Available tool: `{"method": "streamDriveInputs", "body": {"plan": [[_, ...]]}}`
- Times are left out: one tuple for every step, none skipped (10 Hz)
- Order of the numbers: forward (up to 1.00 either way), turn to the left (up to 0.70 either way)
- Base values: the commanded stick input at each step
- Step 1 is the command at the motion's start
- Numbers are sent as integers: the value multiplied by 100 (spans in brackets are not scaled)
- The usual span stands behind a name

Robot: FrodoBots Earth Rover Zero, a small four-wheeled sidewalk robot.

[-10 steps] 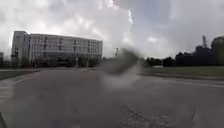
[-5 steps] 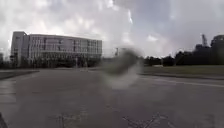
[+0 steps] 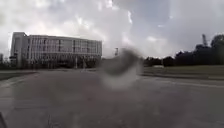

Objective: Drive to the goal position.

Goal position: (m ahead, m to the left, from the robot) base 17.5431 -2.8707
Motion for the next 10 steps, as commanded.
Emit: {"method": "streamDriveInputs", "body": {"plan": [[70,19],[70,0],[70,0],[70,0],[70,0],[70,0],[70,1],[70,3],[70,16],[70,35]]}}
